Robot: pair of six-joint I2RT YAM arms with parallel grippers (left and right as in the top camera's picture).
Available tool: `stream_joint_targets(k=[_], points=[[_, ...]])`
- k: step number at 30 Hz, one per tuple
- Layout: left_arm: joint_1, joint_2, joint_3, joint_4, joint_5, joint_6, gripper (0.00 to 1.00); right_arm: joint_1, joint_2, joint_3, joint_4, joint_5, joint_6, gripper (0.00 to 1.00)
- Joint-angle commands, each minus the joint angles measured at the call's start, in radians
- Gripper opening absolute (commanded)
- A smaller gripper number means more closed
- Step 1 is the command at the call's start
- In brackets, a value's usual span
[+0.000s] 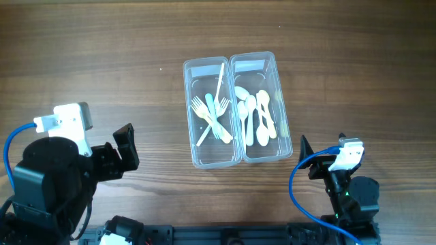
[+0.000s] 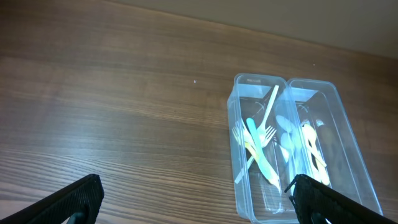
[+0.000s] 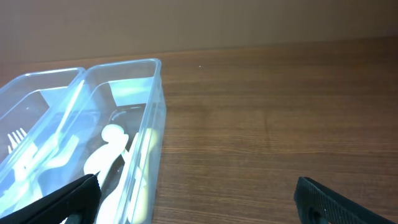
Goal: Pack container
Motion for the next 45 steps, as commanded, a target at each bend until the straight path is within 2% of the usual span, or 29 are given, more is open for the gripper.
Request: stream_joint_targets(k=[1, 18, 20, 23, 26, 29, 32, 36, 45], points=[[0.006, 0.0, 0.003, 0.0, 0.002, 0.013, 1.0, 0.0, -0.016, -0.005, 0.002, 0.022, 0.013, 1.0], [0.006, 0.0, 0.001, -0.001, 0.002, 0.013, 1.0, 0.0, -0.016, -0.005, 0.002, 0.022, 0.012, 1.0], [0.046, -0.019, -0.026, 0.037, 0.005, 0.012, 1.0, 0.0, -0.016, -0.005, 0.002, 0.022, 0.012, 1.0], [0.151, -0.099, -0.172, 0.188, 0.101, 0.013, 1.0, 0.0, -0.016, -0.005, 0.002, 0.022, 0.012, 1.0], [0.221, -0.277, -0.507, 0.482, 0.164, 0.013, 1.0, 0.0, -0.016, -0.005, 0.002, 0.022, 0.012, 1.0], [0.238, -0.409, -0.728, 0.599, 0.194, 0.013, 1.0, 0.0, -0.016, -0.005, 0.002, 0.022, 0.012, 1.0], [0.239, -0.537, -0.917, 0.682, 0.203, 0.012, 1.0, 0.0, -0.016, -0.005, 0.002, 0.022, 0.013, 1.0], [0.244, -0.659, -1.083, 0.744, 0.204, 0.013, 1.0, 0.0, -0.016, -0.005, 0.002, 0.022, 0.012, 1.0], [0.285, -0.811, -1.268, 0.785, 0.204, 0.013, 1.0, 0.0, -0.016, -0.005, 0.002, 0.022, 0.012, 1.0]])
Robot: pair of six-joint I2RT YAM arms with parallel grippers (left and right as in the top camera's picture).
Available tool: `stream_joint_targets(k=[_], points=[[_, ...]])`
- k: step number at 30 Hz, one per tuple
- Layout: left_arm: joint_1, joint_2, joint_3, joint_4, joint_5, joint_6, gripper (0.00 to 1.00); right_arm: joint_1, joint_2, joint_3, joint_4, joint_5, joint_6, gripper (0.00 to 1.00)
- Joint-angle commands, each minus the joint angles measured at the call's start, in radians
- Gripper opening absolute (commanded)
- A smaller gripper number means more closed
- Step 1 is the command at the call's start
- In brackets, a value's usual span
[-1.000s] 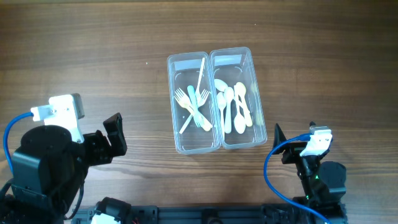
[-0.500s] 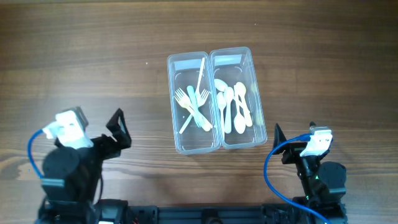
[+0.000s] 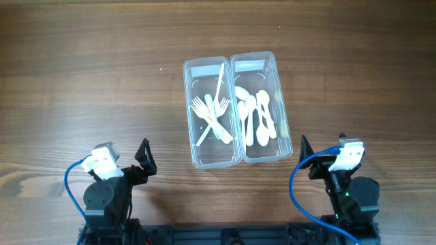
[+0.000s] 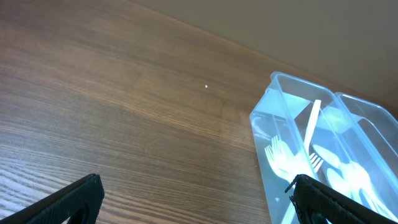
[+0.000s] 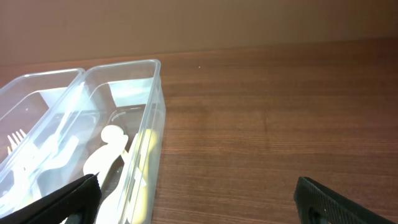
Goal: Pack container
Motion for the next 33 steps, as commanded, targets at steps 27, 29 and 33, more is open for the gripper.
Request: stream_joint_targets(k=[27, 29, 33], points=[[0.011, -0.031, -0.078, 0.024, 0.012, 0.013, 1.0, 0.0, -0.01, -0.005, 0.005, 0.021, 0.013, 1.0], [0.011, -0.031, -0.078, 0.024, 0.012, 0.013, 1.0, 0.0, -0.01, -0.005, 0.005, 0.021, 0.013, 1.0], [0.011, -0.031, -0.078, 0.024, 0.013, 0.013, 1.0, 0.0, -0.01, -0.005, 0.005, 0.021, 0.013, 1.0]])
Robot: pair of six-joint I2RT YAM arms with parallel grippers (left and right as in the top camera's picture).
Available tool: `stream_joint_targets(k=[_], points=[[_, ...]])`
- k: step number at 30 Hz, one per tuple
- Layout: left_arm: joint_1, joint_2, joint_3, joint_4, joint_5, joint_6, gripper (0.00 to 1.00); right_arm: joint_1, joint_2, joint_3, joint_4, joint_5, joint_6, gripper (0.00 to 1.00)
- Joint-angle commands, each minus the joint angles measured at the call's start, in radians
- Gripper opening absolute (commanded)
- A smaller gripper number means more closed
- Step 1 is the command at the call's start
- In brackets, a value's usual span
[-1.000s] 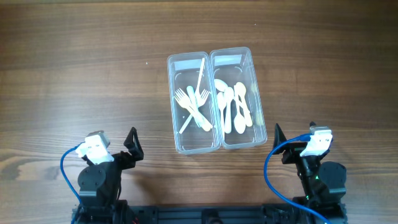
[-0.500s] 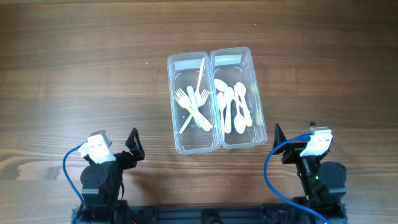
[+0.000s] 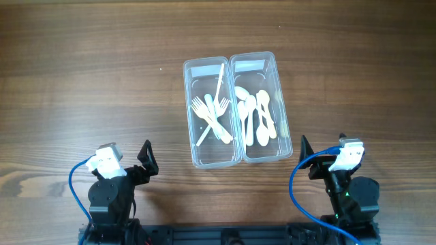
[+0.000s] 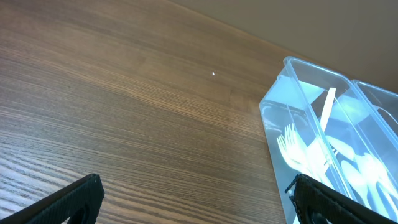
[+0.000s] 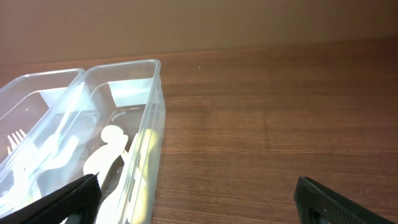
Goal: Pack container
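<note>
Two clear plastic containers stand side by side at the table's middle. The left container [image 3: 193, 109] holds white and pale blue forks [image 3: 212, 116] and a long stick. The right container [image 3: 285, 116] holds white spoons [image 3: 255, 116]. My left gripper [image 4: 194, 202] is open over bare wood at the front left, well apart from the containers. My right gripper [image 5: 196, 199] is open at the front right, its left finger near the spoon container's corner. Neither holds anything.
The wooden table [image 3: 82, 75] stretches bare around the containers. Blue cables run from both arm bases [image 3: 109, 197] at the front edge.
The left arm has shifted very slightly, so the containers sit a bit differently in its wrist view. The right arm and the cutlery have not moved.
At first the left arm stood raised at the far left with its gripper open. Then it was folded down at the front left, where it stays now. The right arm rested at the front right throughout, and the containers kept their contents.
</note>
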Motion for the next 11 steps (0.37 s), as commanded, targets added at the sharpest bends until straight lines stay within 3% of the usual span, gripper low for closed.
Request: stream_joint_targets(k=[1, 11], points=[[0.01, -0.012, -0.01, 0.003, 0.013, 0.013, 1.0, 0.0, -0.01, -0.005, 0.005, 0.021, 0.013, 1.0], [0.01, -0.012, -0.01, 0.003, 0.013, 0.013, 1.0, 0.0, -0.01, -0.005, 0.005, 0.021, 0.012, 1.0]])
